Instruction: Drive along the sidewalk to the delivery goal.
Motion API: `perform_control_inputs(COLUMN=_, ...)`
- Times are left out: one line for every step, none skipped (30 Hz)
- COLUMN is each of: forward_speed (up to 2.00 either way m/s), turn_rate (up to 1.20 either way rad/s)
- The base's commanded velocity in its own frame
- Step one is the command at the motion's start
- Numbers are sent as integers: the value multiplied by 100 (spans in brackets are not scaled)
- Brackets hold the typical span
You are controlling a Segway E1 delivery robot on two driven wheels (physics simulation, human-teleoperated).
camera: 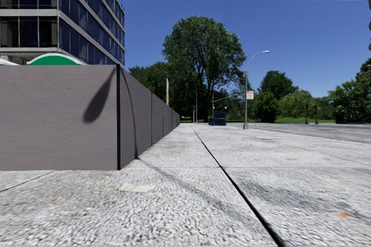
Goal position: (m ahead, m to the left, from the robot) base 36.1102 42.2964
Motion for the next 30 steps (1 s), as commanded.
perform_control_inputs(forward_speed=200, turn_rate=0)
perform_control_inputs(forward_speed=200, turn_rate=0)
perform_control_inputs(forward_speed=200, turn_rate=0)
perform_control_inputs(forward_speed=200, turn_rate=0)
perform_control_inputs(forward_speed=200, turn_rate=0)
perform_control_inputs(forward_speed=200, turn_rate=0)
perform_control_inputs(forward_speed=200, turn_rate=-1)
perform_control_inputs(forward_speed=200, turn_rate=-1)
perform_control_inputs(forward_speed=200, turn_rate=-12)
perform_control_inputs(forward_speed=200, turn_rate=-17)
perform_control_inputs(forward_speed=200, turn_rate=-17)
perform_control_inputs(forward_speed=200, turn_rate=-19)
perform_control_inputs(forward_speed=200, turn_rate=-20)
perform_control_inputs(forward_speed=200, turn_rate=-20)
perform_control_inputs(forward_speed=200, turn_rate=-20)
perform_control_inputs(forward_speed=200, turn_rate=-20)
perform_control_inputs(forward_speed=200, turn_rate=-21)
perform_control_inputs(forward_speed=200, turn_rate=-21)
perform_control_inputs(forward_speed=200, turn_rate=-21)
perform_control_inputs(forward_speed=200, turn_rate=-21)
perform_control_inputs(forward_speed=200, turn_rate=-21)
perform_control_inputs(forward_speed=200, turn_rate=-21)
perform_control_inputs(forward_speed=200, turn_rate=-21)
perform_control_inputs(forward_speed=200, turn_rate=-21)
perform_control_inputs(forward_speed=200, turn_rate=-21)
perform_control_inputs(forward_speed=200, turn_rate=-21)
perform_control_inputs(forward_speed=200, turn_rate=-21)
perform_control_inputs(forward_speed=200, turn_rate=-21)
perform_control_inputs(forward_speed=200, turn_rate=-21)
perform_control_inputs(forward_speed=200, turn_rate=-21)
